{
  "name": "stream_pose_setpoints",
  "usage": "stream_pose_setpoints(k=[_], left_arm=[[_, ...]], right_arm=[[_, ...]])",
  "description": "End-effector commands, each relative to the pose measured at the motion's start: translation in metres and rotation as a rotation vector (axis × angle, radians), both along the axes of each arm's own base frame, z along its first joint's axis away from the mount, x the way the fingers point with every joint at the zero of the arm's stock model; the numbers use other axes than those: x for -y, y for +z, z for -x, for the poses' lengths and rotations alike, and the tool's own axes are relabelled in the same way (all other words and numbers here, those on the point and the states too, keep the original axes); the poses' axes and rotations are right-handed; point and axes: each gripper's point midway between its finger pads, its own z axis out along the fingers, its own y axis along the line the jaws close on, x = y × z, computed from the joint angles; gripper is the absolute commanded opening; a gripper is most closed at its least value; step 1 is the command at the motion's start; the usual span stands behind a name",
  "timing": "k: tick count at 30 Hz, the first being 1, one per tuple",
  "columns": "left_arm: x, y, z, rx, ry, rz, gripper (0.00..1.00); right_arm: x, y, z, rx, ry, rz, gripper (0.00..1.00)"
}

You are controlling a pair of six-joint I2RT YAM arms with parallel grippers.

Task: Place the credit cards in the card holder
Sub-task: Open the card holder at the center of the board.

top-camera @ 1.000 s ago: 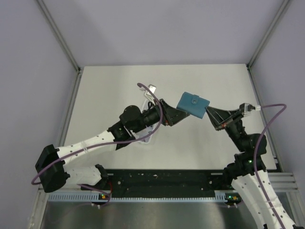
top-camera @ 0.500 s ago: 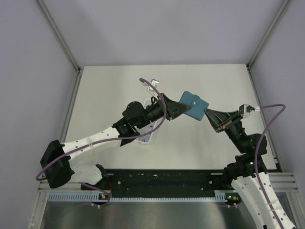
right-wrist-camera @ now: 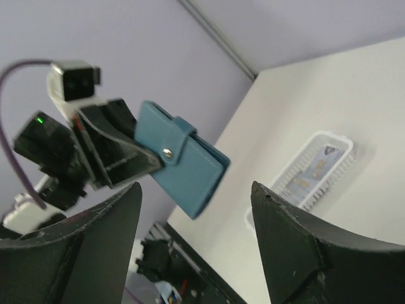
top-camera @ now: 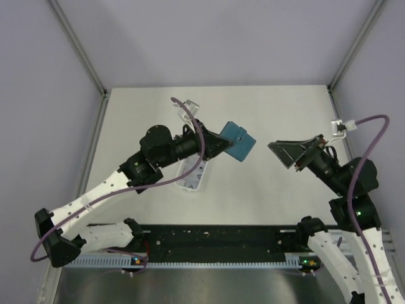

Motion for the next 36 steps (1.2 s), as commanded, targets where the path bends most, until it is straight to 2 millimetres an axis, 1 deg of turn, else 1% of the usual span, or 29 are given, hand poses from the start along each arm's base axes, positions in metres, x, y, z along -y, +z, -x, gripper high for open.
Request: stream_pose_setpoints(k=[1,4,8,10,12,17,20,25,28,30,32,34,36], left_arm=[[-0.016,0.006,0.035,0.117,-0.212,-0.112,0.03],[-0.018,-0.004,0.050,0.125,-0.311,-0.153,0.06],[-0.017,-0.015,0.064,0.114,-0.405,-0.175,0.07],[-0.017,-0.020,0.069,0.104,-0.430,-0.181,0.06],[-0.019,-0.023,0.071,0.100,-0.432,-0.182,0.06],[-0.018,-0.021,0.073,0.098,-0.444,-0.169,0.05],[-0.015,-0.022,0.073,0.090,-0.460,-0.167,0.02],[-0.012,-0.021,0.075,0.086,-0.488,-0.159,0.00],[-0.011,-0.021,0.076,0.084,-0.500,-0.152,0.00],[-0.011,-0.023,0.078,0.078,-0.512,-0.151,0.00],[-0.011,-0.022,0.080,0.079,-0.524,-0.145,0.00],[-0.012,-0.020,0.082,0.085,-0.531,-0.141,0.00],[-0.012,-0.021,0.081,0.087,-0.523,-0.147,0.00]], right_arm=[[-0.030,-0.041,0.004,-0.002,0.237,0.240,0.70],[-0.040,-0.041,0.014,0.070,0.337,0.262,0.72],[-0.048,-0.038,0.032,0.172,0.450,0.251,0.73],[-0.051,-0.035,0.037,0.218,0.486,0.225,0.73],[-0.052,-0.038,0.041,0.228,0.513,0.215,0.73],[-0.055,-0.044,0.045,0.231,0.545,0.209,0.73],[-0.061,-0.046,0.043,0.219,0.559,0.198,0.73],[-0.079,-0.063,0.035,0.168,0.566,0.240,0.71],[-0.091,-0.067,0.035,0.161,0.600,0.239,0.70],[-0.099,-0.071,0.035,0.157,0.613,0.249,0.66],[-0.104,-0.075,0.032,0.137,0.614,0.266,0.59],[-0.107,-0.077,0.032,0.135,0.619,0.274,0.47],[-0.109,-0.075,0.033,0.141,0.621,0.270,0.29]])
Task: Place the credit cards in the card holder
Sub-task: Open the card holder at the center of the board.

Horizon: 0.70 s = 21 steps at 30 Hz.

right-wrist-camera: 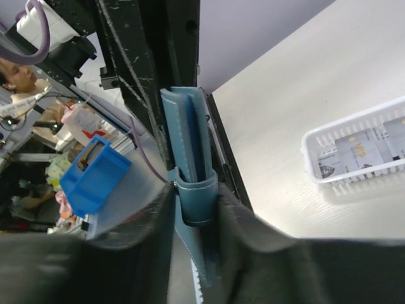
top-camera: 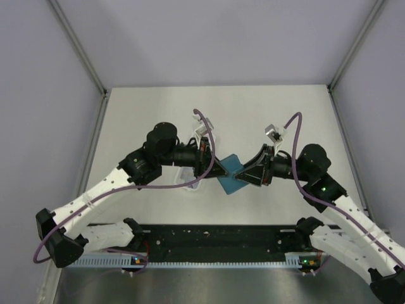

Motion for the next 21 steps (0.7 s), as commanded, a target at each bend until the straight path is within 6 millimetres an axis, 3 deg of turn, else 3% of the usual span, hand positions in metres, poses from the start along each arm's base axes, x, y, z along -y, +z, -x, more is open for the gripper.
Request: stream_pose_setpoints(k=[1,3,6,9,13,21], left_arm=[[0.001,0.025,0.007,0.076,-0.034,0.083,0.10],[-0.001,0.023,-0.005,0.079,0.044,0.070,0.36],[-0.005,0.022,-0.017,0.062,0.146,0.088,0.48],[-0.006,0.034,-0.015,0.037,0.169,0.196,0.57],[-0.011,0.042,-0.014,0.006,0.204,0.299,0.64],[-0.010,0.044,-0.010,-0.017,0.187,0.325,0.64]], right_arm=[[-0.003,0.015,-0.008,0.071,-0.048,-0.015,0.13],[-0.001,0.018,-0.012,0.071,-0.082,-0.025,0.00],[0.003,0.022,-0.020,0.044,-0.152,-0.066,0.00],[0.004,0.029,-0.027,-0.016,-0.201,-0.155,0.00],[0.004,0.040,-0.030,-0.065,-0.212,-0.283,0.00],[-0.001,0.056,-0.019,-0.080,-0.120,-0.374,0.00]])
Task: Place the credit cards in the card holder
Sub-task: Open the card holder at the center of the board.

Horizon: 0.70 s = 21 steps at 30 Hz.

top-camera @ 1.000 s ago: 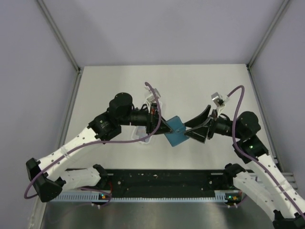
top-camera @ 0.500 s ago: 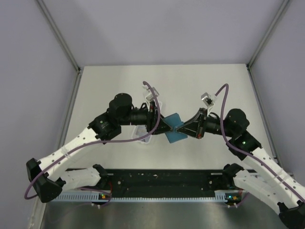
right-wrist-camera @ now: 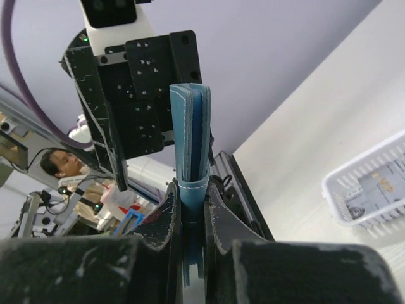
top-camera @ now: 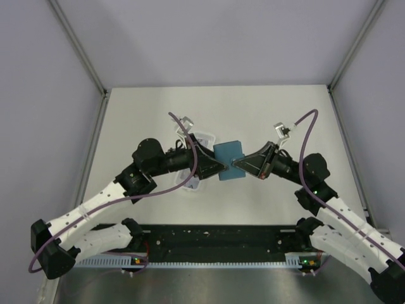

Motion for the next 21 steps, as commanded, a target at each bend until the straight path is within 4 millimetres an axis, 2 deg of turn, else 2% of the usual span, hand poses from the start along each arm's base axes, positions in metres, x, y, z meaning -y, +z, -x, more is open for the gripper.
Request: stream_pose_setpoints(k=[1,4,7,9,12,13,14,15,16,21], left_arm=[[0.000,0.032,0.010,0.046,-0.037,0.110,0.63],[0.000,0.032,0.010,0.048,-0.040,0.110,0.53],[-0.002,0.035,0.011,0.057,-0.037,0.116,0.39],[-0.003,0.034,0.011,0.059,-0.034,0.116,0.29],[-0.002,0.036,0.012,0.060,-0.037,0.117,0.07],[-0.003,0.037,0.013,0.062,-0.043,0.116,0.04],[-0.003,0.036,0.013,0.069,-0.040,0.112,0.03],[-0.004,0.034,0.013,0.077,-0.037,0.106,0.02],[-0.007,0.036,0.013,0.091,-0.027,0.107,0.02],[-0.021,0.033,0.006,0.152,0.071,0.061,0.00]], right_arm=[[0.002,0.043,0.007,0.084,0.021,-0.157,0.00],[0.001,0.046,0.010,0.087,0.038,-0.171,0.00],[0.002,0.046,0.010,0.090,0.037,-0.168,0.00],[0.002,0.046,0.010,0.090,0.029,-0.166,0.00],[0.002,0.045,0.009,0.085,0.026,-0.155,0.00],[0.001,0.044,0.008,0.083,0.023,-0.149,0.00],[0.001,0.043,0.008,0.082,0.023,-0.137,0.09],[0.001,0.042,0.007,0.086,0.015,-0.118,0.22],[0.001,0.039,0.006,0.085,0.005,-0.085,0.28],[0.017,0.025,-0.005,0.090,-0.135,0.075,0.53]])
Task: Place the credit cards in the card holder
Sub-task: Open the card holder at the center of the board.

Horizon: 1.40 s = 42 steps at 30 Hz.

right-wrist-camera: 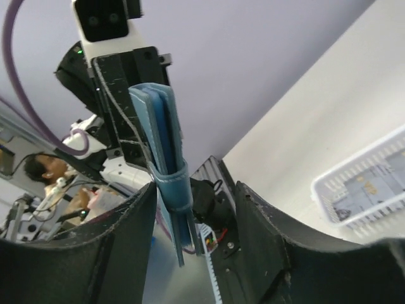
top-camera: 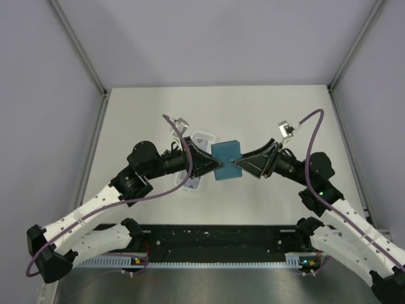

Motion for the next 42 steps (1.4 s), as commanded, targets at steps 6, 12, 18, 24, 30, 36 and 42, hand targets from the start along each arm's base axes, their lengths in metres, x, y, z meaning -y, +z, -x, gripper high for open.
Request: stream_pose_setpoints(k=[6,12,18,24,30,36,42], left_arm=[[-0.040,-0.006,-0.034,0.096,0.302,-0.160,0.00],[-0.054,-0.045,-0.065,-0.018,0.492,-0.337,0.00],[-0.049,-0.062,-0.063,-0.070,0.507,-0.364,0.00],[-0.039,-0.061,-0.059,-0.049,0.518,-0.389,0.00],[-0.029,-0.061,-0.051,-0.037,0.504,-0.402,0.00],[-0.027,-0.061,-0.050,-0.028,0.510,-0.406,0.00],[-0.024,-0.061,-0.048,-0.031,0.504,-0.407,0.00]], right_arm=[[0.048,-0.014,-0.033,0.021,-0.373,0.279,0.63],[0.053,-0.030,-0.053,-0.049,-0.484,0.420,0.75],[0.021,-0.037,-0.052,0.004,-0.546,0.550,0.78],[-0.020,-0.048,-0.052,-0.020,-0.522,0.590,0.73],[-0.033,-0.047,-0.058,-0.043,-0.524,0.564,0.66],[-0.042,-0.047,-0.055,-0.064,-0.491,0.548,0.62],[-0.050,-0.056,-0.053,-0.086,-0.458,0.553,0.61]])
